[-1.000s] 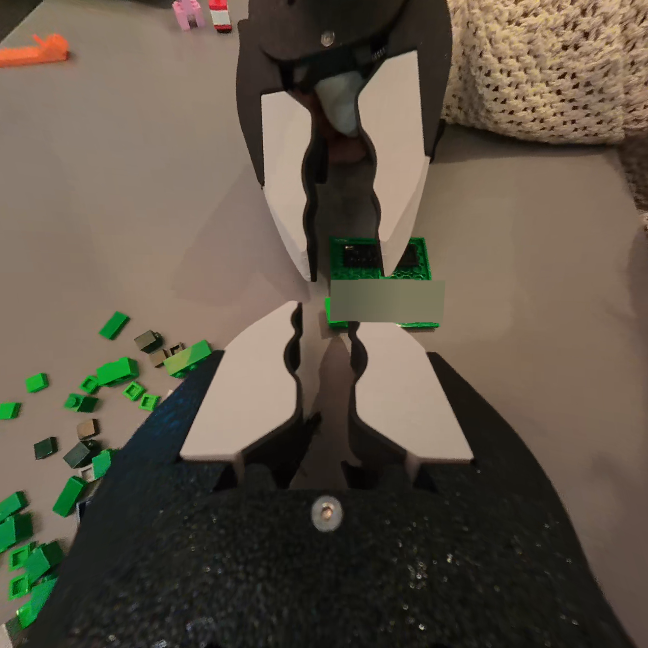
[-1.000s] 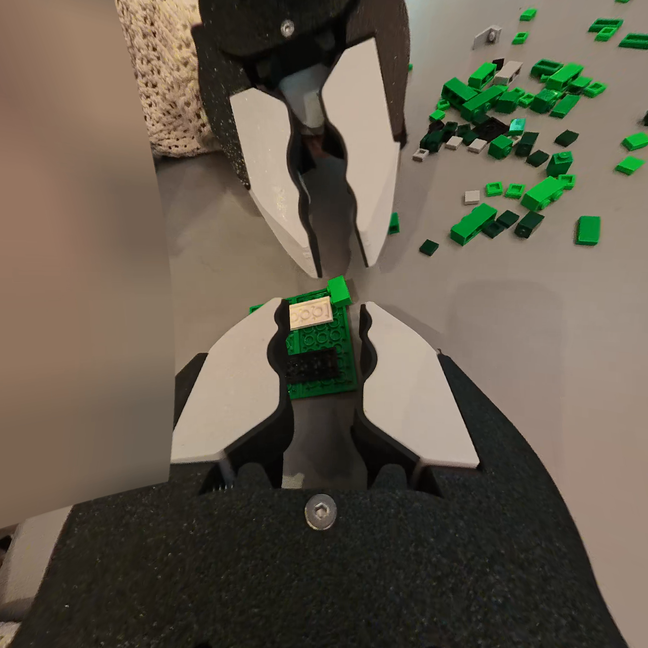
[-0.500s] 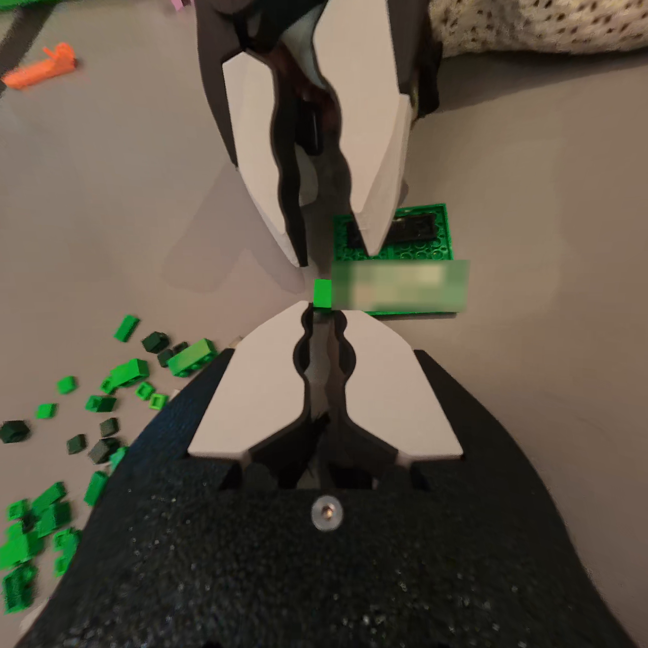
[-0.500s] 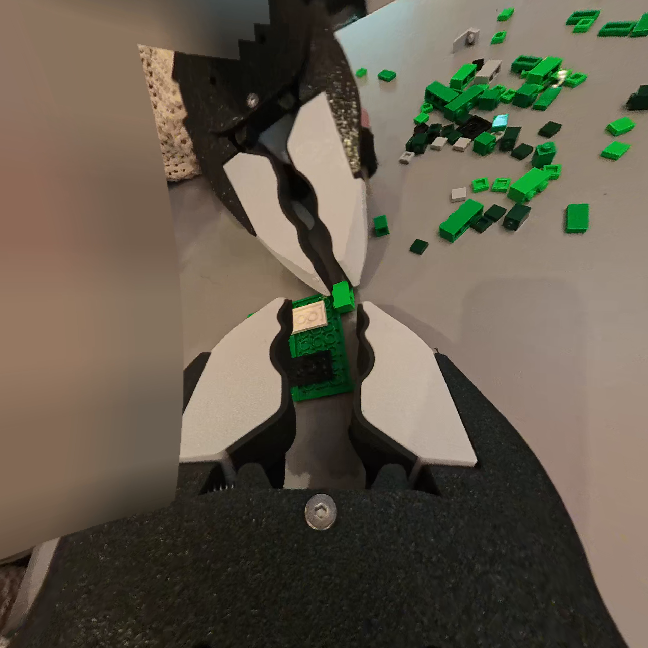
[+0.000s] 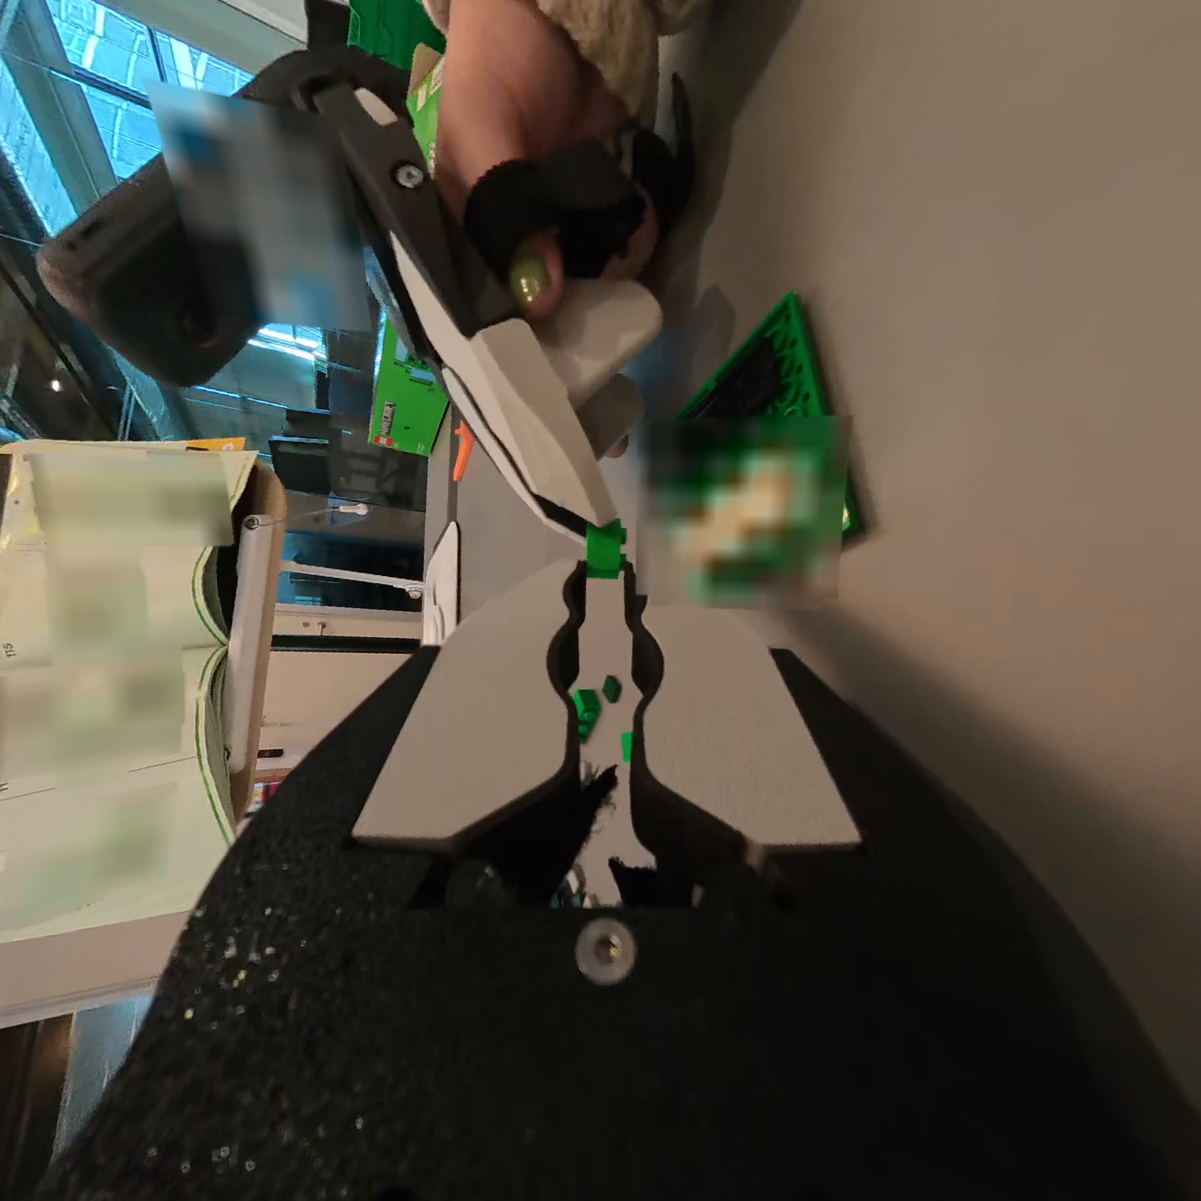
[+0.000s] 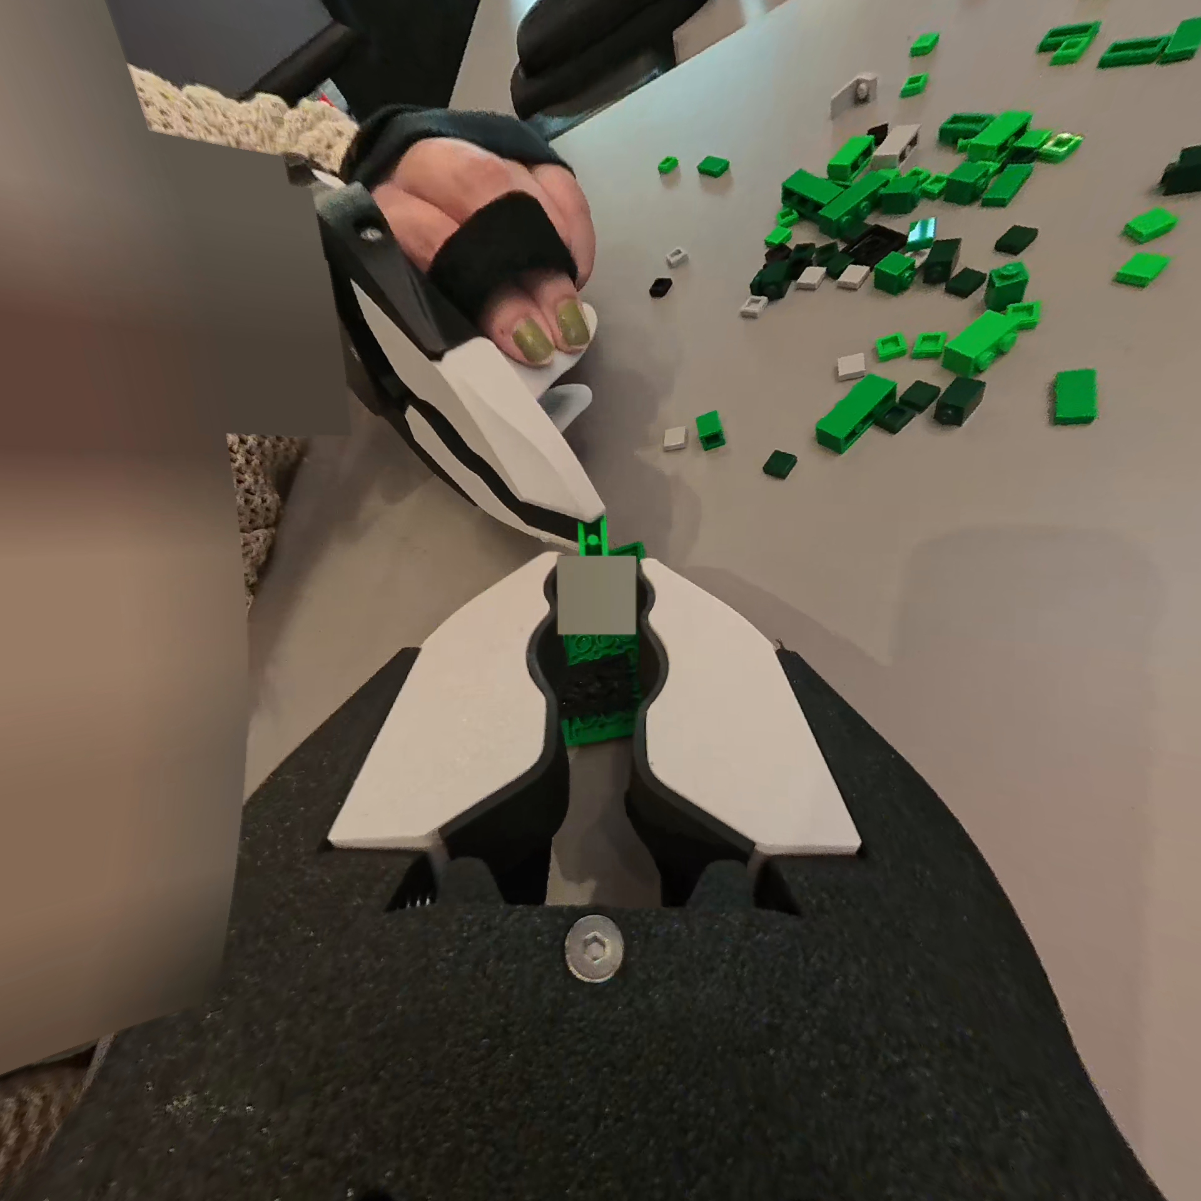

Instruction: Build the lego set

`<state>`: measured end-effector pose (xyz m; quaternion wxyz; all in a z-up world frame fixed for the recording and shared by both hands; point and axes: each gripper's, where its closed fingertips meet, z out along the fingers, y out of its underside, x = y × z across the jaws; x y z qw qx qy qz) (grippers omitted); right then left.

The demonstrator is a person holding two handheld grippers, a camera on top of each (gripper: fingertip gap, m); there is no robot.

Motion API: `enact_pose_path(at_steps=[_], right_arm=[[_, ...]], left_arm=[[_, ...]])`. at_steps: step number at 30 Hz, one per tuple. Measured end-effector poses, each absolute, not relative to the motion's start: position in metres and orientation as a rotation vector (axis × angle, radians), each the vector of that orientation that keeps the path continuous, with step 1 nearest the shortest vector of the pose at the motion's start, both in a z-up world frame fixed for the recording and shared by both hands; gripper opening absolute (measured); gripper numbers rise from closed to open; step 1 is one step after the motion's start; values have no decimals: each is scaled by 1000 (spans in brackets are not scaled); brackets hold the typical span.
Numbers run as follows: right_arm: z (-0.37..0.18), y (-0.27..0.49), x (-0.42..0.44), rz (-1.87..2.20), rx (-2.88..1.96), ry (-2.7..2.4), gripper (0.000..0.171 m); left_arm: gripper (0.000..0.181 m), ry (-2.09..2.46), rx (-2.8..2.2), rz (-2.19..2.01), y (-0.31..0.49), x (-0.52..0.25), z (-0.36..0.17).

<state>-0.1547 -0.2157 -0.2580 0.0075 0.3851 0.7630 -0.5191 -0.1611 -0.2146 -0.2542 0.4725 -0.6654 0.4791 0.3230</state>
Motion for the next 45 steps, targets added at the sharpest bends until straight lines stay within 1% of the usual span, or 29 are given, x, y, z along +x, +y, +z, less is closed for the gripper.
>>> enact_pose_path(at_steps=[1, 4, 9, 13, 15, 17, 19, 21, 24, 34, 36, 37, 38, 40, 42, 45], right_arm=[[-259, -216, -154, -1613, 1201, 2398, 17], [-260, -219, -153, -1603, 1173, 2439, 8], [-263, -219, -154, -1581, 1171, 2550, 7], [-268, -218, -157, -1515, 1136, 2732, 7], [-270, -218, -157, -1489, 1099, 2812, 7], [-270, -218, -156, -1488, 1053, 2876, 7], [-270, -219, -156, -1486, 1009, 2938, 7], [-272, -220, -156, -1466, 969, 2991, 7], [-274, -222, -155, -1441, 927, 3033, 8], [-272, -223, -154, -1465, 892, 3049, 8], [-266, -222, -153, -1525, 882, 3048, 9], [-262, -220, -150, -1560, 881, 3019, 21], [-258, -218, -147, -1576, 910, 2972, 39], [-259, -213, -137, -1525, 982, 2892, 58], [-267, -208, -131, -1430, 970, 2957, 76], [-279, -210, -127, -1295, 919, 3068, 77]], left_arm=[[11, 1168, -1628, 789, -215, -161, -253], [11, 1157, -1643, 769, -215, -161, -254], [11, 1177, -1656, 753, -216, -162, -257], [9, 1140, -1744, 610, -218, -168, -262], [17, 1088, -1808, 477, -219, -172, -263], [26, 1031, -1862, 235, -223, -165, -264], [31, 957, -1893, 4, -227, -156, -261], [24, 902, -1899, -99, -227, -152, -257], [13, 899, -1903, -92, -226, -152, -257], [7, 918, -1926, -10, -222, -154, -263], [7, 900, -1924, 5, -221, -156, -261], [7, 884, -1928, 12, -220, -158, -259], [7, 866, -1937, 18, -219, -161, -259], [7, 836, -1943, 10, -219, -166, -259], [7, 813, -1950, -5, -219, -169, -259], [7, 811, -1957, -42, -219, -167, -260]])
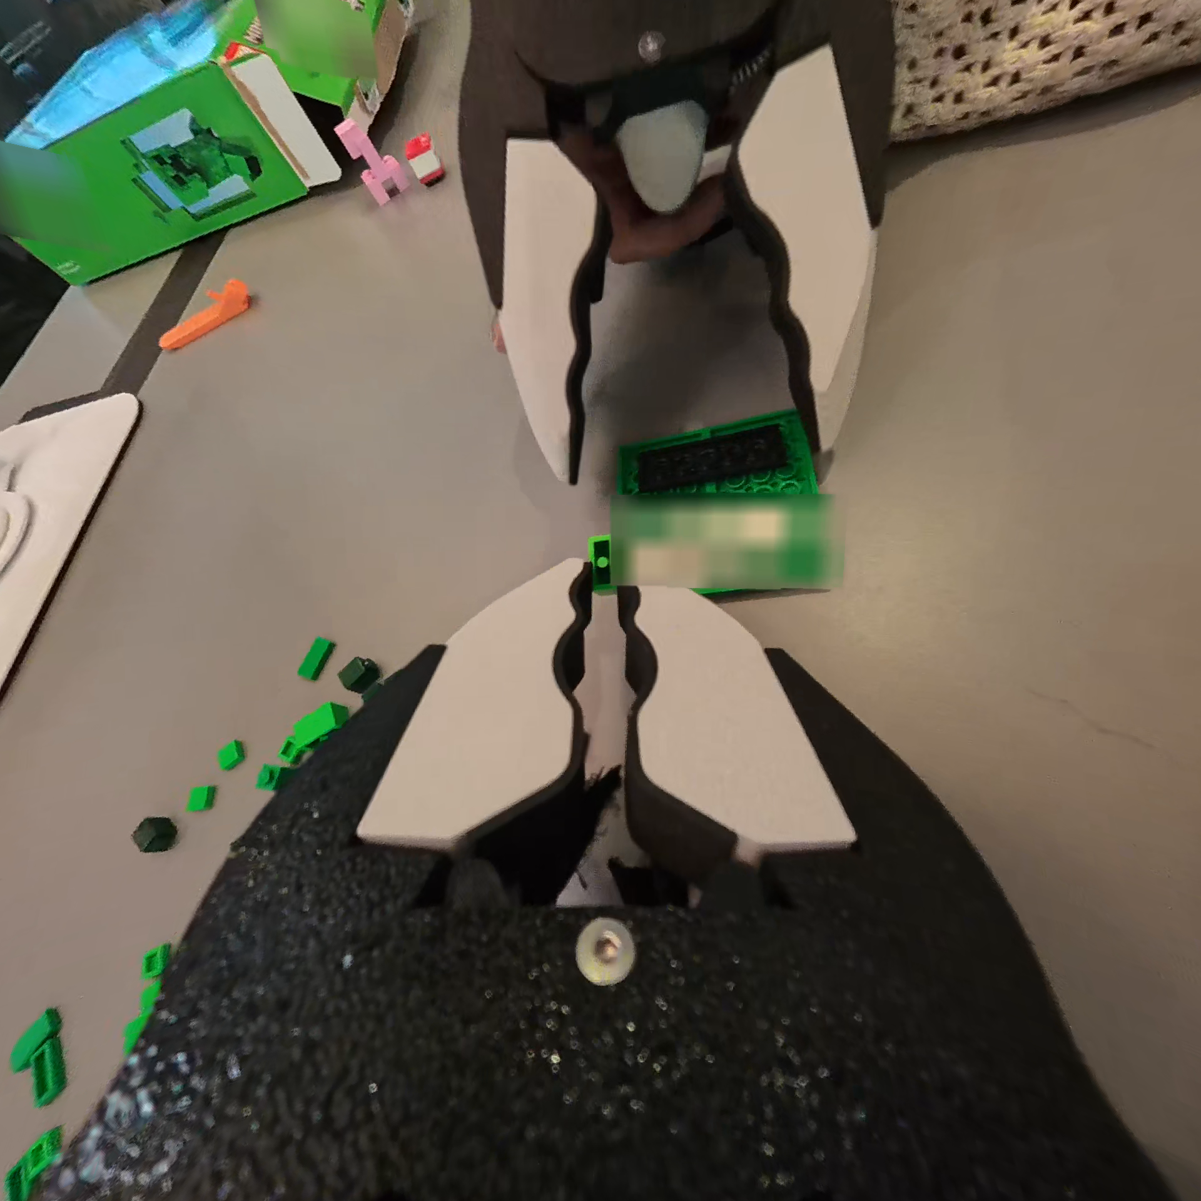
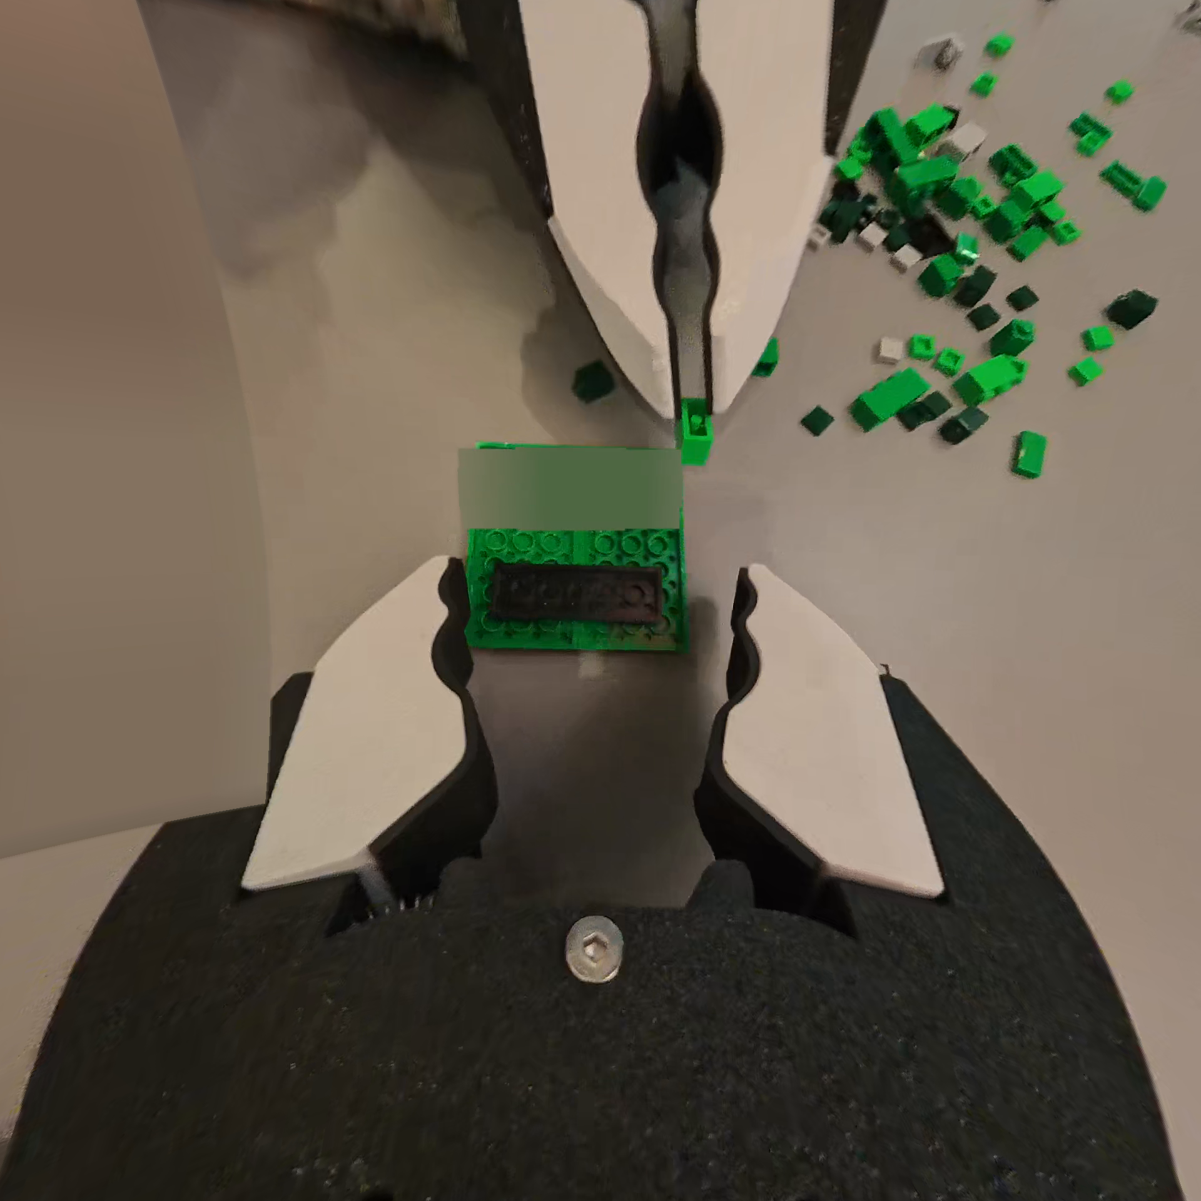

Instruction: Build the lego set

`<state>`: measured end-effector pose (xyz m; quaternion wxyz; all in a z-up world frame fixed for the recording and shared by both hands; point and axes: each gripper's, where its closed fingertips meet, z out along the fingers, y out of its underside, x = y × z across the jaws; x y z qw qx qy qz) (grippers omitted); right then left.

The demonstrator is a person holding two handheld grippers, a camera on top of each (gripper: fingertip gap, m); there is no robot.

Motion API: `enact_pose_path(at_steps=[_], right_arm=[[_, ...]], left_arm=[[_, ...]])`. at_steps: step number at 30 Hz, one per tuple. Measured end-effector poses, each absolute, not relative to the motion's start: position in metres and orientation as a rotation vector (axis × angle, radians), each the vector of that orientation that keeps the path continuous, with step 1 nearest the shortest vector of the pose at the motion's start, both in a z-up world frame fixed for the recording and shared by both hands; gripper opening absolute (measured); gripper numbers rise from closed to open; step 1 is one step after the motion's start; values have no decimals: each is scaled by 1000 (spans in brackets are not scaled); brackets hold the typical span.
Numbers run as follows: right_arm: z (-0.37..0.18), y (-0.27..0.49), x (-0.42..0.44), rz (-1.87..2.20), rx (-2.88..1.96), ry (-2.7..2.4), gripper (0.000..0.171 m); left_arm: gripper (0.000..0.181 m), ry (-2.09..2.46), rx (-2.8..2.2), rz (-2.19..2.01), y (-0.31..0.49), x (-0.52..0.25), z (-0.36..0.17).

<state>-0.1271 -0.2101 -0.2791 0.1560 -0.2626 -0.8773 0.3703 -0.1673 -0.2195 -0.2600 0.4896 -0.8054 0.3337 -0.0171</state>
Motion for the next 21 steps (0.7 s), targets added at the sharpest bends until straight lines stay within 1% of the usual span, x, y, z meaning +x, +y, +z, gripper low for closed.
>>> enact_pose_path(at_steps=[4, 7, 13, 17, 21], right_arm=[[-287, -220, -126, 1021, -764, -2577, 77], [-288, -221, -127, 1005, -819, -2597, 67], [-284, -217, -129, 925, -749, -2566, 66], [-277, -216, -128, 980, -757, -2542, 66], [-281, -220, -124, 988, -756, -2580, 66]], left_arm=[[7, 838, -1979, -57, -221, -163, -264], [7, 844, -1984, -62, -221, -161, -264], [7, 819, -1971, -76, -221, -162, -259], [7, 796, -1965, -78, -220, -165, -255], [7, 814, -1998, -91, -221, -164, -260]])
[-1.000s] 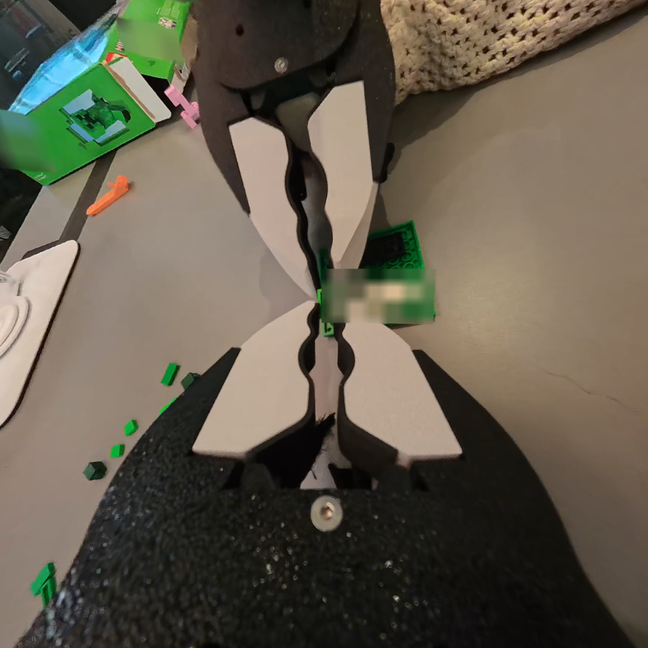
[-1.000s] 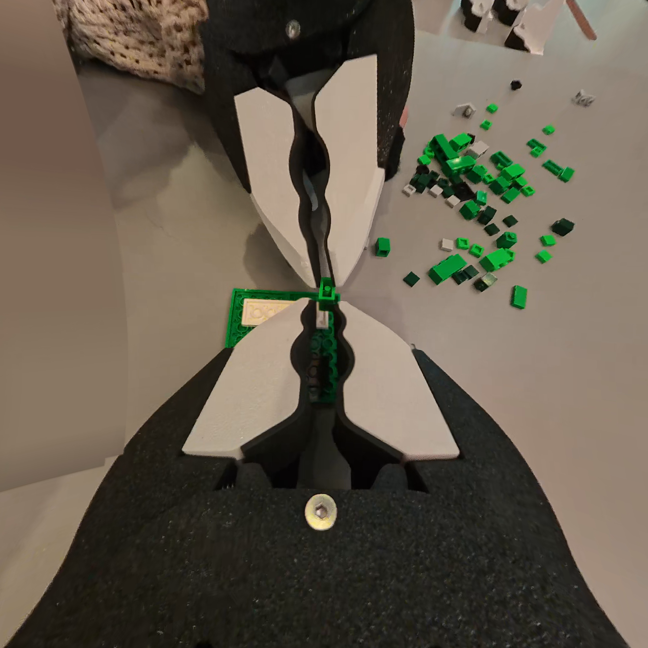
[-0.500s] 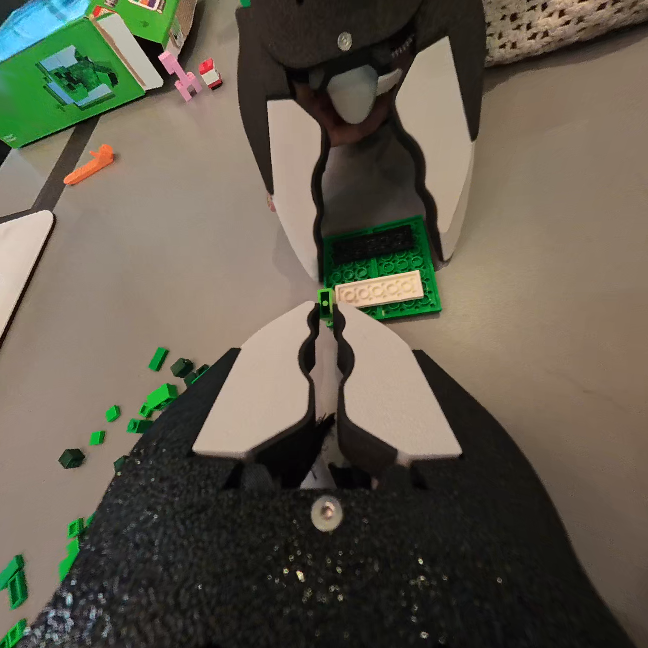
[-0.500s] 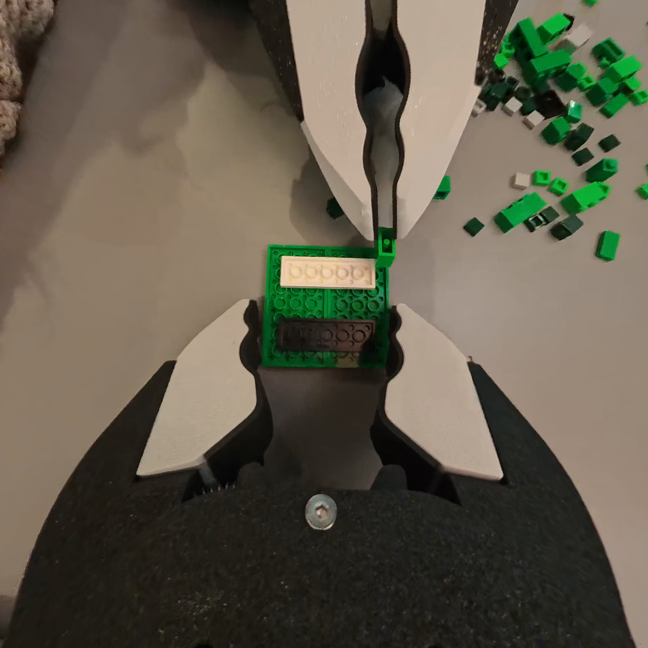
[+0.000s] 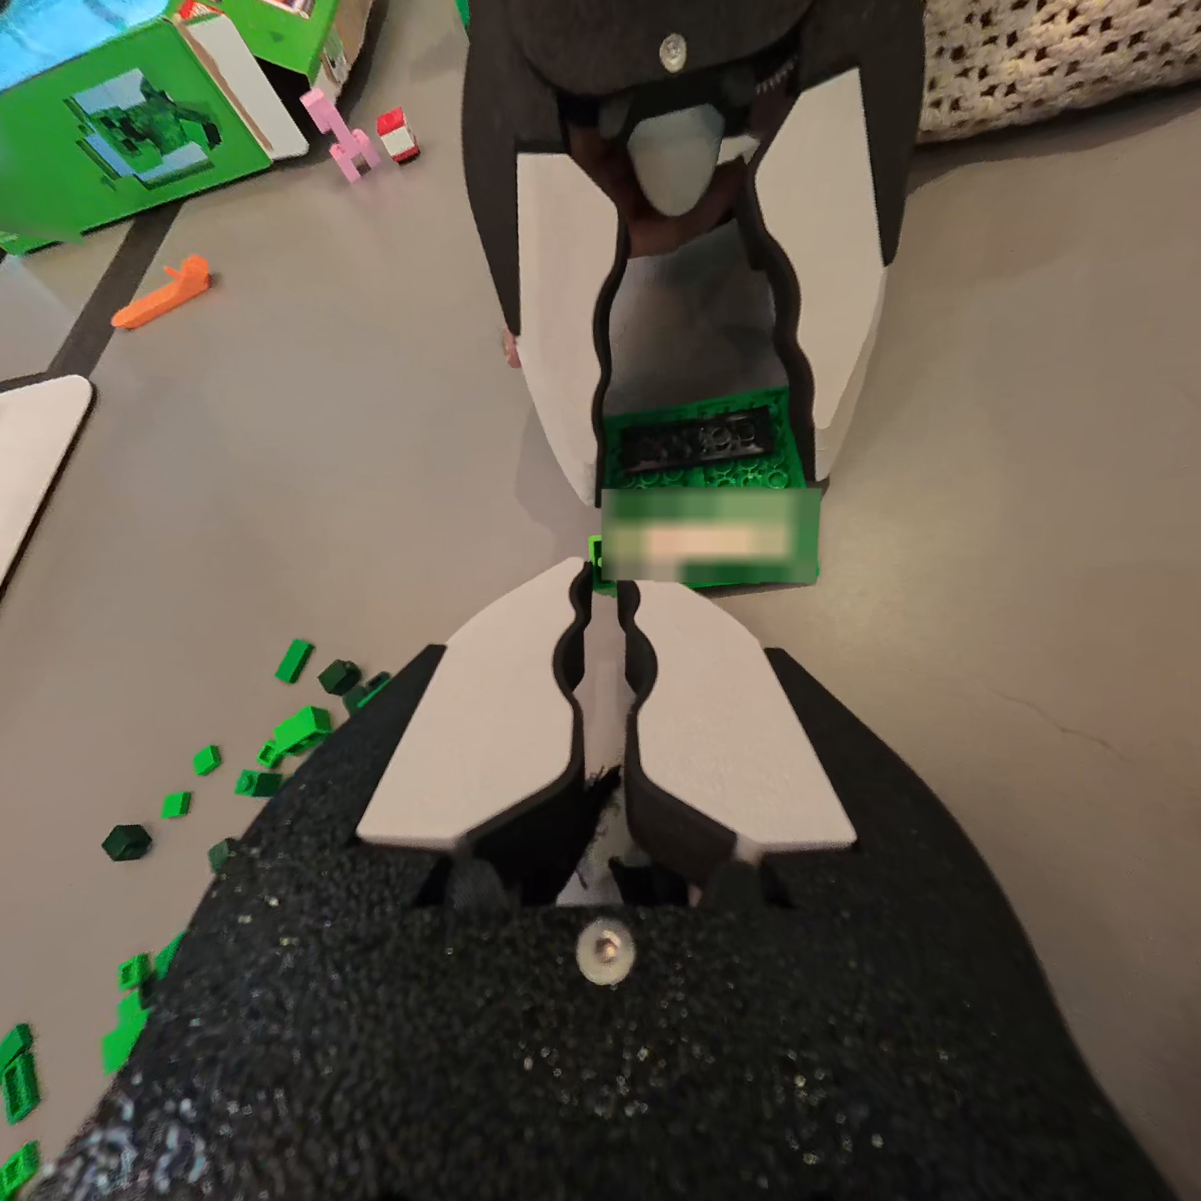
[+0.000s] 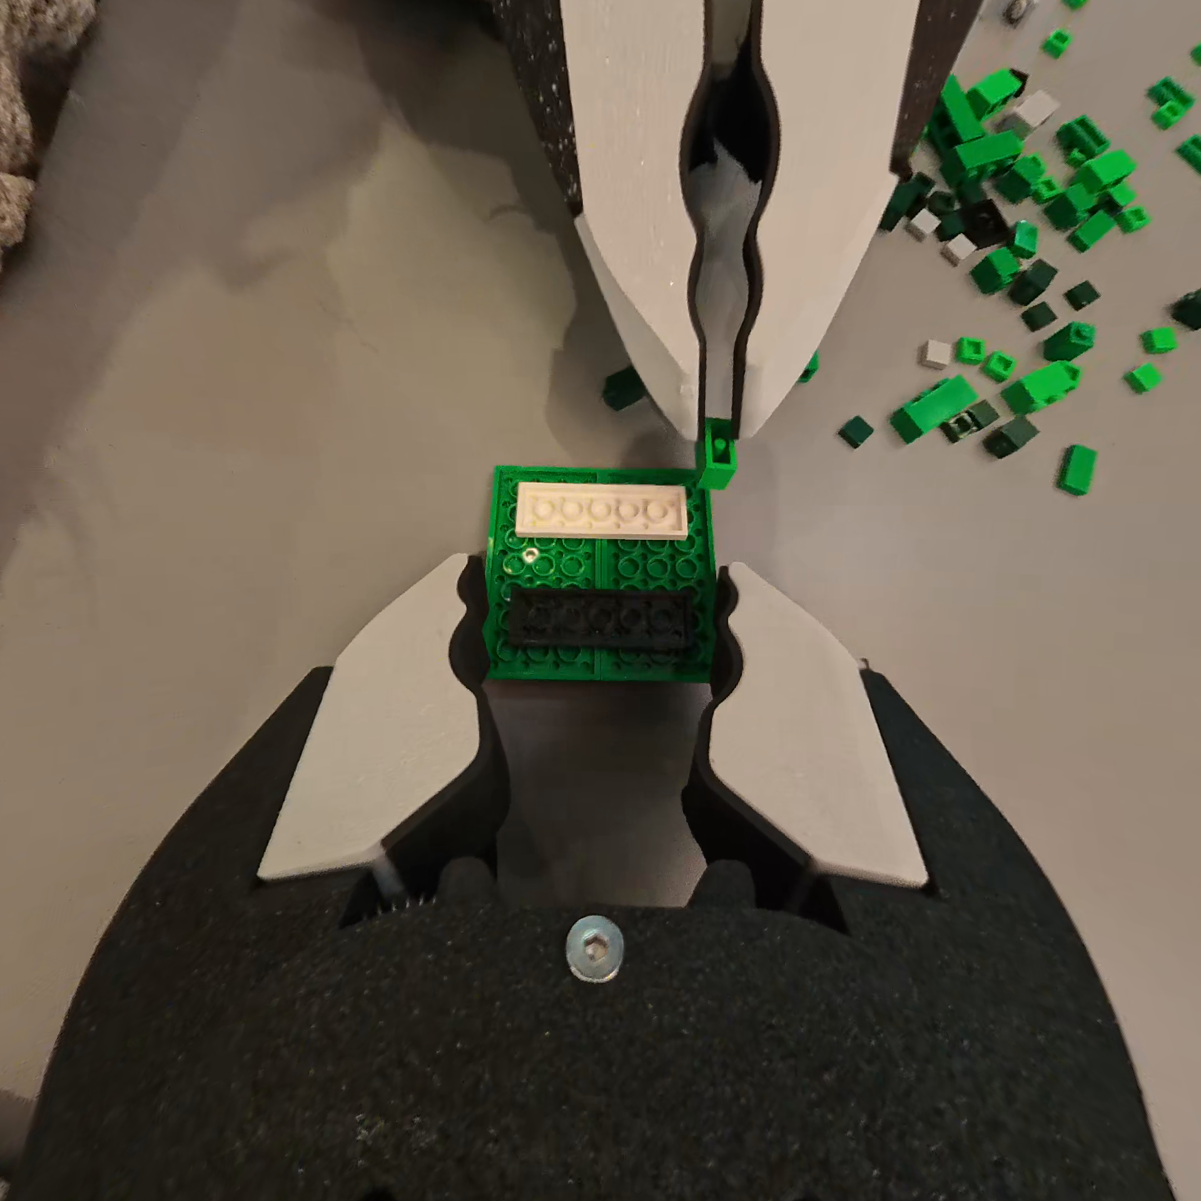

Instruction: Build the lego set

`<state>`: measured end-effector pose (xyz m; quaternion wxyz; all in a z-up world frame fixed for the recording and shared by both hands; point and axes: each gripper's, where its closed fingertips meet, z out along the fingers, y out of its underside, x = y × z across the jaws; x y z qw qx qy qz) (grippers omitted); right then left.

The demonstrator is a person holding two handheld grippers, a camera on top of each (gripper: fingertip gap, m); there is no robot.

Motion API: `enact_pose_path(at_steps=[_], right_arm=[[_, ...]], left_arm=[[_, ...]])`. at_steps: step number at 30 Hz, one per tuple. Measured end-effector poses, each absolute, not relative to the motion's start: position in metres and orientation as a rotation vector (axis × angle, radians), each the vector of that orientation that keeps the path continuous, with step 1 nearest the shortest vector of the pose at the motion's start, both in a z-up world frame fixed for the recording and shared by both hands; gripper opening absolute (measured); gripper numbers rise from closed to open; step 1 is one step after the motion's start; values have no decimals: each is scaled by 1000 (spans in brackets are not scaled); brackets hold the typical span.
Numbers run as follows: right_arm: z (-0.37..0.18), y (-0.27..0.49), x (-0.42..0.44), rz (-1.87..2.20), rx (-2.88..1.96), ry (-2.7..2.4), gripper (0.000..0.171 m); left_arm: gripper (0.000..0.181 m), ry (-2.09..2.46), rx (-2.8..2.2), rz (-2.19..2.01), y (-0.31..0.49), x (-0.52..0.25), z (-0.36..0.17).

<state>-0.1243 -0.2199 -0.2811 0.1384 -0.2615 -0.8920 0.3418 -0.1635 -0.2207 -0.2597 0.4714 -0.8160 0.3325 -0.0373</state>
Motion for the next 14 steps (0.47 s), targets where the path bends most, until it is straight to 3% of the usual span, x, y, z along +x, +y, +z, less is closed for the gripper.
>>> enact_pose_path(at_steps=[10, 14], right_arm=[[-283, -214, -117, 1048, -824, -2621, 71], [-268, -190, -114, 1220, -1232, -2525, 72]], left_arm=[[7, 824, -2026, -143, -223, -156, -265], [7, 950, -1997, -140, -232, -145, -263]])
